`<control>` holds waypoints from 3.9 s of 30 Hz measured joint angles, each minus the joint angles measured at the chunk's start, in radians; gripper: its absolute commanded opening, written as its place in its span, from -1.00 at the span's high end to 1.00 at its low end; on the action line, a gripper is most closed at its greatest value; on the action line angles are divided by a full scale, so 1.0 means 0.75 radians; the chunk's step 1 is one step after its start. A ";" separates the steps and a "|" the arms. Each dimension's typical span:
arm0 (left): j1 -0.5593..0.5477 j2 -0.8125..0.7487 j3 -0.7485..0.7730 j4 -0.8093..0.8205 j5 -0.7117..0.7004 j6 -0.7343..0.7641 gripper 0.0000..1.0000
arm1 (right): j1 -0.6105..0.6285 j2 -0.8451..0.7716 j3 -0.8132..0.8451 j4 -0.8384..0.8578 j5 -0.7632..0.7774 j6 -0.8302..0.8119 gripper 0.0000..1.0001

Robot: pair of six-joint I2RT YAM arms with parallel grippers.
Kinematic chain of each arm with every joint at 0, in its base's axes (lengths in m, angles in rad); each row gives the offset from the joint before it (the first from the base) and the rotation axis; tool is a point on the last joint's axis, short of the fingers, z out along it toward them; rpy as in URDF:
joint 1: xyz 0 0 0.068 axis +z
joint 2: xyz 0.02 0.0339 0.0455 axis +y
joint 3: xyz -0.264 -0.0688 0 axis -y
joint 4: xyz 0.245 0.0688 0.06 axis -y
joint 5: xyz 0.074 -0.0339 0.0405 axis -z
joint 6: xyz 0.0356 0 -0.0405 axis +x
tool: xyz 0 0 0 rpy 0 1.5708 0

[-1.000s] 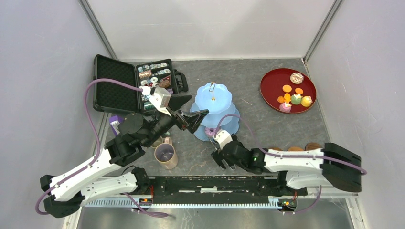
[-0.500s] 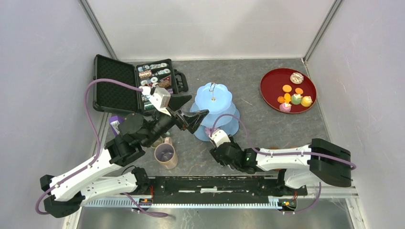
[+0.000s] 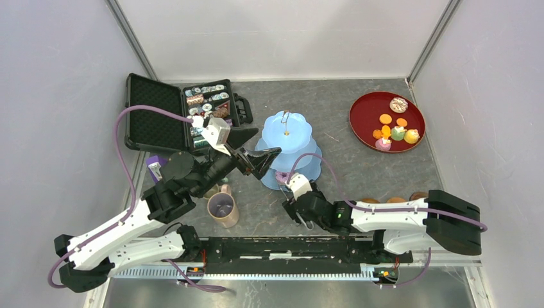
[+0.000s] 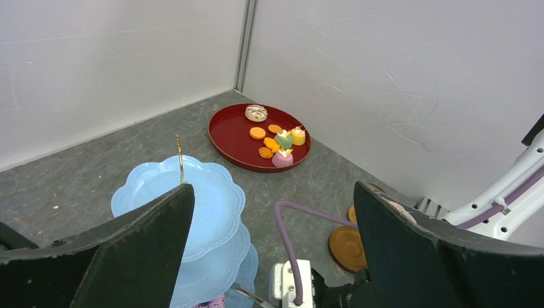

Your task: Serve the afternoon tea

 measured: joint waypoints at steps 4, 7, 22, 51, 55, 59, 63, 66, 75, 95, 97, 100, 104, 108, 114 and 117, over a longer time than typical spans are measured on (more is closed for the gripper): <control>-0.003 0.006 0.000 0.002 0.000 0.000 -1.00 | 0.000 0.007 0.000 0.011 -0.001 -0.005 -0.75; -0.006 0.009 0.000 0.003 0.001 0.000 -1.00 | 0.000 0.064 0.004 0.028 0.004 -0.005 -0.62; -0.006 0.008 0.000 0.007 -0.005 0.000 -1.00 | 0.000 0.140 0.047 0.067 0.015 -0.011 -0.22; -0.006 0.032 -0.016 0.008 -0.032 0.008 -1.00 | 0.000 -0.360 -0.122 0.062 0.032 -0.007 -0.21; -0.006 0.040 -0.017 0.008 -0.032 0.010 -1.00 | 0.000 -0.397 -0.123 0.011 0.026 0.017 -0.16; -0.006 0.043 -0.017 0.008 -0.033 0.010 -1.00 | 0.000 -0.475 -0.142 -0.059 0.028 0.060 -0.12; -0.006 0.044 -0.017 0.008 -0.032 0.010 -1.00 | 0.001 -0.592 -0.172 -0.148 0.052 0.116 -0.11; -0.006 0.044 -0.017 0.008 -0.032 0.010 -1.00 | 0.000 -0.673 -0.175 -0.243 0.101 0.170 -0.11; -0.006 0.043 -0.017 0.008 -0.032 0.010 -1.00 | -0.003 -0.755 -0.126 -0.565 0.302 0.331 -0.03; -0.009 0.022 -0.017 0.008 -0.032 0.010 -1.00 | -1.175 -0.332 0.399 -0.525 0.011 -0.173 0.03; -0.013 0.021 -0.017 0.008 -0.032 0.010 -1.00 | -1.327 -0.246 0.463 -0.472 -0.103 -0.204 0.04; -0.014 0.022 -0.018 0.008 -0.032 0.010 -1.00 | -1.540 -0.119 0.535 -0.404 -0.279 -0.222 0.04; -0.017 0.024 -0.019 0.008 -0.032 0.010 -1.00 | -1.759 0.048 0.617 -0.345 -0.451 -0.220 0.02; -0.019 0.032 -0.019 0.008 -0.032 0.010 -1.00 | -1.896 0.198 0.693 -0.307 -0.583 -0.210 0.00; -0.019 0.038 -0.019 0.008 -0.032 0.010 -1.00 | -1.976 0.336 0.777 -0.300 -0.702 -0.189 -0.11; -0.019 0.038 -0.019 0.008 -0.032 0.010 -1.00 | -2.002 0.394 0.827 -0.297 -0.746 -0.183 -0.11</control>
